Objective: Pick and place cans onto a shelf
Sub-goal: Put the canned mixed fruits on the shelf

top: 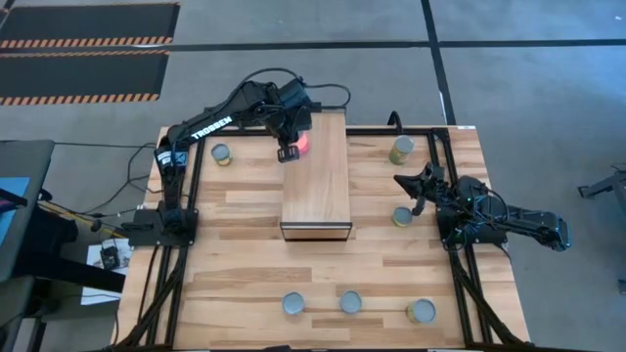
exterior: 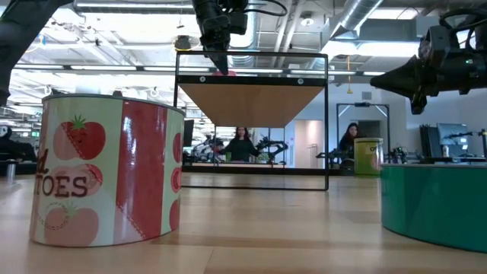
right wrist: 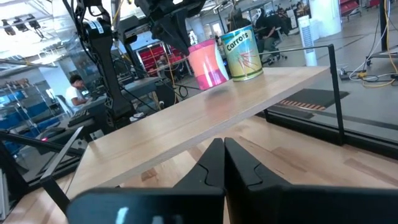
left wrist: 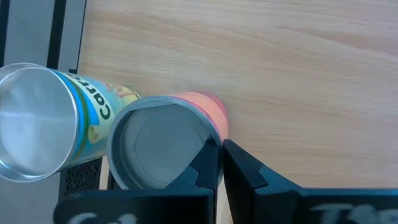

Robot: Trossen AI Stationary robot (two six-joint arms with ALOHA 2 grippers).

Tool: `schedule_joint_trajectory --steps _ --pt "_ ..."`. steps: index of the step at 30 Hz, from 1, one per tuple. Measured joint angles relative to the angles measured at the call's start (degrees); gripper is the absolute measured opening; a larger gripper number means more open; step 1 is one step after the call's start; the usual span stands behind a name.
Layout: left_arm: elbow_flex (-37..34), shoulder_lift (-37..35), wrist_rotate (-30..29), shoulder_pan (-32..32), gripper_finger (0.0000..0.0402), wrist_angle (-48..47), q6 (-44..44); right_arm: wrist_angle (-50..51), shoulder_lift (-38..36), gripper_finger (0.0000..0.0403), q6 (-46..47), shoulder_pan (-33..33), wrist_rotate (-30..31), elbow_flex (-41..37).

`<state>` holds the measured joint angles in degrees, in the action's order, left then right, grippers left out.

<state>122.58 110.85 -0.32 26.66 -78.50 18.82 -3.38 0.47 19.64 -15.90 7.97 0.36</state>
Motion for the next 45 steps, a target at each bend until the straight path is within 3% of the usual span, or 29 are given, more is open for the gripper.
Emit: schedule_joint_trajectory --steps 20,32,45 --pt "-0.02 1.79 -1.01 0.15 0.0001 1.18 0.14 0.02 -0.02 0.0012 -0.02 0.02 0.0 0.0" --pt "0.22 1.79 -2.2 -0.01 0.0068 1.75 0.03 0.01 -0.02 0.0013 0.28 0.0 0.02 0.0" --pt "0.29 1.15 -1.98 -0.03 0.0071 0.84 -0.96 0.01 -0.02 0.0013 0.35 0.0 0.02 -0.01"
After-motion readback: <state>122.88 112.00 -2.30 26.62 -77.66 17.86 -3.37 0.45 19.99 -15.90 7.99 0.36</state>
